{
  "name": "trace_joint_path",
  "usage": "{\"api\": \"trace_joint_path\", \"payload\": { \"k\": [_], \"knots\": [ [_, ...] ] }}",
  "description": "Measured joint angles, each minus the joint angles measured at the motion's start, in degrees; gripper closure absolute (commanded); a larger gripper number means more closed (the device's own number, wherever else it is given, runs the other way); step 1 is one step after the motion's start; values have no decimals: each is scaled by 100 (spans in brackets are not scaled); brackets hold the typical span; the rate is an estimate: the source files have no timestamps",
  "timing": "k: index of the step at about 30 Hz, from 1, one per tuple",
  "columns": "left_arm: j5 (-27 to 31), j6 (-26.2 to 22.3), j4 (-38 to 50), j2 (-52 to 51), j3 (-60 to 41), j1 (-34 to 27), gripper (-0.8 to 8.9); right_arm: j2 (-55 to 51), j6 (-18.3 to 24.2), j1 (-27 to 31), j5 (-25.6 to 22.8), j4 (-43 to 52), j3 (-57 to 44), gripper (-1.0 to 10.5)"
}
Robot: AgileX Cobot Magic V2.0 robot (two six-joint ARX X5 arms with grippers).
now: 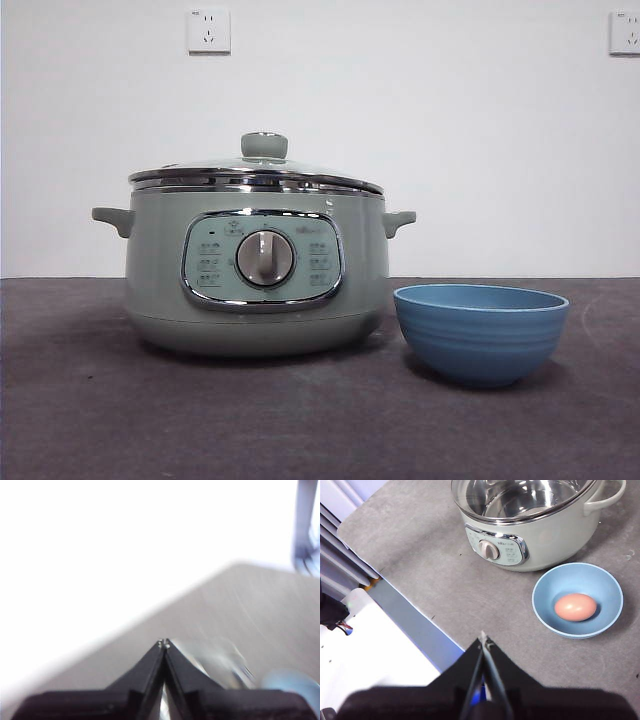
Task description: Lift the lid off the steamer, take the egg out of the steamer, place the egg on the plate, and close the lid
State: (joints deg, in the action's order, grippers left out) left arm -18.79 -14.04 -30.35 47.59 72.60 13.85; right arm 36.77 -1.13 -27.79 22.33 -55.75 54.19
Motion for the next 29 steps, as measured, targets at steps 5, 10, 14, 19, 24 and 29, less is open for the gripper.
{"api": "trace_joint_path", "payload": {
  "k": [5, 10, 14, 19, 24, 29],
  "knots": [
    [136, -63, 1779, -1067, -1812, -579, 817, 0, 0, 0, 0, 0, 0, 946],
    [656, -61, 2468, -2065, -3429, -1034, 817, 0, 0, 0, 0, 0, 0, 946],
    [811, -61, 2448, -2767, -4478, -1349, 817, 0, 0, 0, 0, 0, 0, 946],
    [813, -26, 2444, -3556, -5534, -1593, 817, 0, 0, 0, 0, 0, 0, 946],
    [815, 26, 2439, -4207, -6402, -1637, 817, 0, 0, 0, 0, 0, 0, 946],
    [813, 146, 2426, -4664, -6981, -1637, 817, 0, 0, 0, 0, 0, 0, 946]
  ]
}}
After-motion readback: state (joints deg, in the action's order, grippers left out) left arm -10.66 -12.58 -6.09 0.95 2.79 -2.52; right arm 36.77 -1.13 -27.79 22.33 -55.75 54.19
